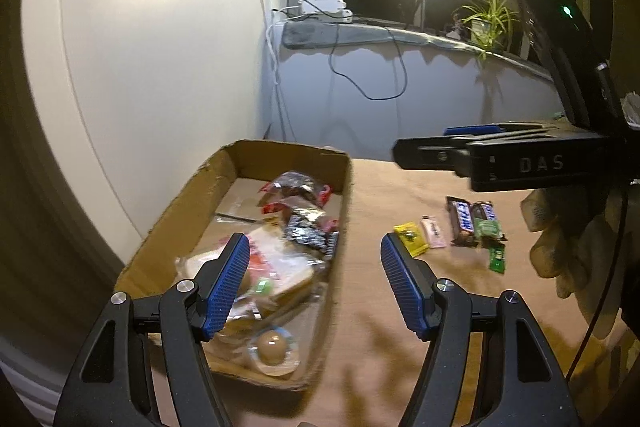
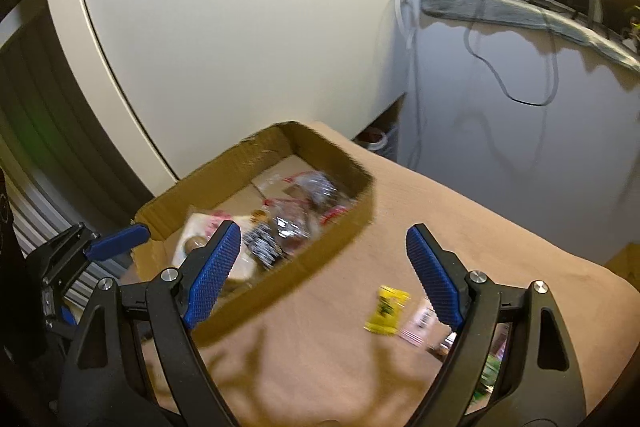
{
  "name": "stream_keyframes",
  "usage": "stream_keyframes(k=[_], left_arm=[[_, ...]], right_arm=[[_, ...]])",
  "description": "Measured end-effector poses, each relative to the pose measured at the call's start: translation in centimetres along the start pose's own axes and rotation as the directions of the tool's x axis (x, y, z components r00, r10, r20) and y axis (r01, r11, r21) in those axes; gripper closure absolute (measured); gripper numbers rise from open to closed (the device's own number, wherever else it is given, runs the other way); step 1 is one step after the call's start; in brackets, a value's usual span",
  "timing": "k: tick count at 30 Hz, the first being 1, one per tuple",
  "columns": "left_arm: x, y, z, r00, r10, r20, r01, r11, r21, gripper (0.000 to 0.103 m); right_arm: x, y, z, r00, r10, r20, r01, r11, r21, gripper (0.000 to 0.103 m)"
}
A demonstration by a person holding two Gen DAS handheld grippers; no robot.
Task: Organize snacks
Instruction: 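Grasp the Snickers bar with right tool while left tool grasps yellow candy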
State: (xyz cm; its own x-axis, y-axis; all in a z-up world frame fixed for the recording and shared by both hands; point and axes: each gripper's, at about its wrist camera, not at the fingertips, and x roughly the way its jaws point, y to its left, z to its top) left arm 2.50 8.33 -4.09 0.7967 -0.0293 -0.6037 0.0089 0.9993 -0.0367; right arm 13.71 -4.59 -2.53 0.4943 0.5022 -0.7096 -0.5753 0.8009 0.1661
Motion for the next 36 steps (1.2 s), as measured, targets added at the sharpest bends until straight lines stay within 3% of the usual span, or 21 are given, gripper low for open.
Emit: stream_keyframes(k=[15,26,28,30,33,36], left_arm=[[2.3,-6.0,-0.2,0.990,-0.124,-0.064,0.127,0.991,0.037,0.035],[5.7,-8.8,-0.3,0.971,-0.194,-0.142,0.201,0.979,0.041,0.053],[6.6,-9.0,-0.1,0.967,-0.203,-0.157,0.210,0.977,0.030,0.057],[7.4,-9.4,0.1,0.963,-0.211,-0.170,0.218,0.976,0.026,0.061],[8.4,-10.0,0.6,0.958,-0.220,-0.183,0.229,0.973,0.030,0.069],[9.7,-10.8,1.3,0.950,-0.241,-0.196,0.251,0.968,0.026,0.073]], right_arm=[[-5.7,-10.6,-5.7,0.989,-0.145,-0.021,0.147,0.978,0.148,0.016],[-3.6,-15.3,-8.8,0.986,-0.129,-0.106,0.152,0.957,0.248,0.016],[-2.9,-16.0,-8.9,0.986,-0.116,-0.119,0.144,0.951,0.273,0.019],[-2.0,-16.5,-9.0,0.986,-0.092,-0.139,0.130,0.945,0.301,0.035],[-0.9,-16.8,-9.3,0.985,-0.061,-0.164,0.112,0.939,0.324,0.048],[0.1,-16.9,-9.5,0.983,-0.035,-0.182,0.096,0.936,0.340,0.054]])
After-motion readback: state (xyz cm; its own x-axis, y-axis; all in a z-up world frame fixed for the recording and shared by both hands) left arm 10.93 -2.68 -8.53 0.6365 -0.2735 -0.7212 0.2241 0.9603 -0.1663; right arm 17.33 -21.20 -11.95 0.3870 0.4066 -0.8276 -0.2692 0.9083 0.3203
